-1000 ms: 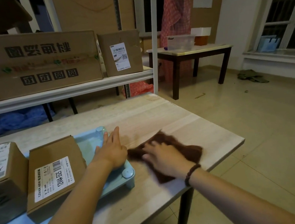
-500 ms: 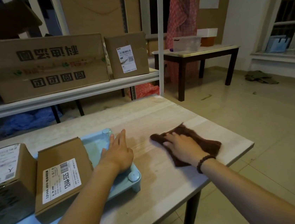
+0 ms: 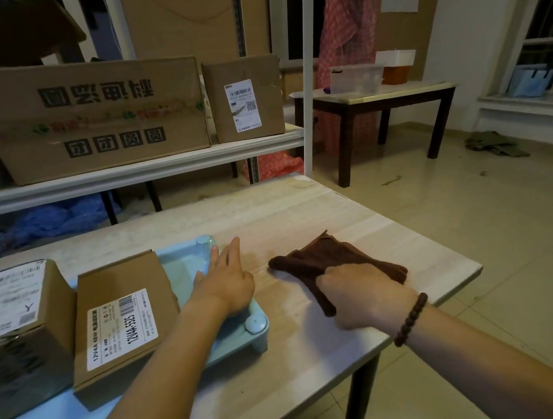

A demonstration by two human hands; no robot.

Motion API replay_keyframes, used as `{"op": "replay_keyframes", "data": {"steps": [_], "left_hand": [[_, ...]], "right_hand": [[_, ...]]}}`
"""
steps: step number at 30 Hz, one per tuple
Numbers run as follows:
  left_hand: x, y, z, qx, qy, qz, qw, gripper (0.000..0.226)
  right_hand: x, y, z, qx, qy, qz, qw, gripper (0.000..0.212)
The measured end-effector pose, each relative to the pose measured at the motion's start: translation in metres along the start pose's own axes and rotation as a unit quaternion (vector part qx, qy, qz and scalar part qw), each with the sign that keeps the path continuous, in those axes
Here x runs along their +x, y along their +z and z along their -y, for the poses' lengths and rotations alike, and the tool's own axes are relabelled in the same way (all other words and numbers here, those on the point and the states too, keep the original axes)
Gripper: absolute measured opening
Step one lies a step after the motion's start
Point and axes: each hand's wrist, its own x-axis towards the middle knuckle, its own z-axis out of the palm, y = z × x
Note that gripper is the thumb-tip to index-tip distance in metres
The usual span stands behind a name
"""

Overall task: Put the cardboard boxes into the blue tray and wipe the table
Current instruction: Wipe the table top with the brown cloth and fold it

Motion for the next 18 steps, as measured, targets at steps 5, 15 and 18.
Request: {"op": "replay_keyframes", "data": {"steps": [5, 15, 18], "left_hand": [[-0.002, 0.000, -0.001, 0.003, 0.007, 0.001, 1.000, 0.069], [0.004, 0.001, 0.005, 0.038, 0.021, 0.007, 0.999, 0.080], [0.006, 0.000, 0.004, 0.055, 0.023, 0.015, 0.998, 0.071]], "right_hand": [[0.028, -0.001, -0.006, 0.147, 0.005, -0.122, 0.981, 0.014], [0.049, -0.073, -0.023, 0.715, 0.033, -0.374, 0.589, 0.023], [0.058, -0.051, -0.043, 0.707, 0.107, -0.330, 0.616, 0.021]]}}
